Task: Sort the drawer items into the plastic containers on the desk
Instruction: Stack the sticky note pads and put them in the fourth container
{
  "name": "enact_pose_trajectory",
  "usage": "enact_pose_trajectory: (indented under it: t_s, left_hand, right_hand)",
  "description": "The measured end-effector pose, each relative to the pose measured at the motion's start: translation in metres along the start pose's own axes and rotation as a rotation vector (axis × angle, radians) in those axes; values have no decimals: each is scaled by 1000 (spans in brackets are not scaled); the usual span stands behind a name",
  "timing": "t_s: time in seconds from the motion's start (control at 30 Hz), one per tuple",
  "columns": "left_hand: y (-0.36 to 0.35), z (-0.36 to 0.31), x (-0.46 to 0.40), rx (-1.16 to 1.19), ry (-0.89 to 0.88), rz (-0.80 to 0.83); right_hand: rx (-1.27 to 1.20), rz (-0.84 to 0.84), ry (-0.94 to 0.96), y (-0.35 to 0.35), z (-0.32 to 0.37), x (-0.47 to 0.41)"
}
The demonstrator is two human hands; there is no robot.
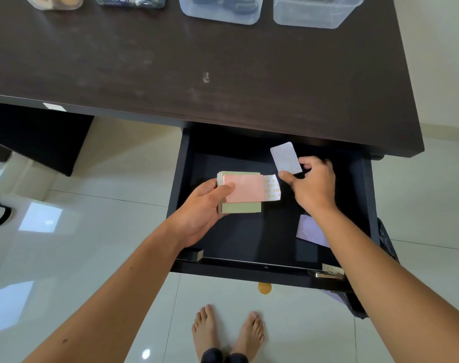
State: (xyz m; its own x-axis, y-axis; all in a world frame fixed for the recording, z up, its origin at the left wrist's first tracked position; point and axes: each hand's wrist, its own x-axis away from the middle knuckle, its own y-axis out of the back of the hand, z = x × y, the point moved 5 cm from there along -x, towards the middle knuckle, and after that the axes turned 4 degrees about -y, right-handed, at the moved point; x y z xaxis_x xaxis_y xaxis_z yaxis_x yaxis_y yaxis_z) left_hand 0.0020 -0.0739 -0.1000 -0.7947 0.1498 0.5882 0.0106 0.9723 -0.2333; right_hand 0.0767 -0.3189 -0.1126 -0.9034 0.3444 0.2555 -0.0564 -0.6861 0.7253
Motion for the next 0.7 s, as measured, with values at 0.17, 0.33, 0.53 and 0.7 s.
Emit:
enact_pose_trajectory:
  t_s: [0.17,0.33,0.53,0.7]
  left_hand:
    - [3,-1,-2,71,-3,15]
    - [4,1,-2,32,2,34]
    - [-2,-3,4,20,-22,90]
    - [-10,-9,10,43,-46,150]
  right_hand:
    - [-227,83,-12,14,5,9]
    - [-599,150,-30,37,8,29]
    - [-572,394,59,45,23,54]
    - [-441,440,105,35,33,61]
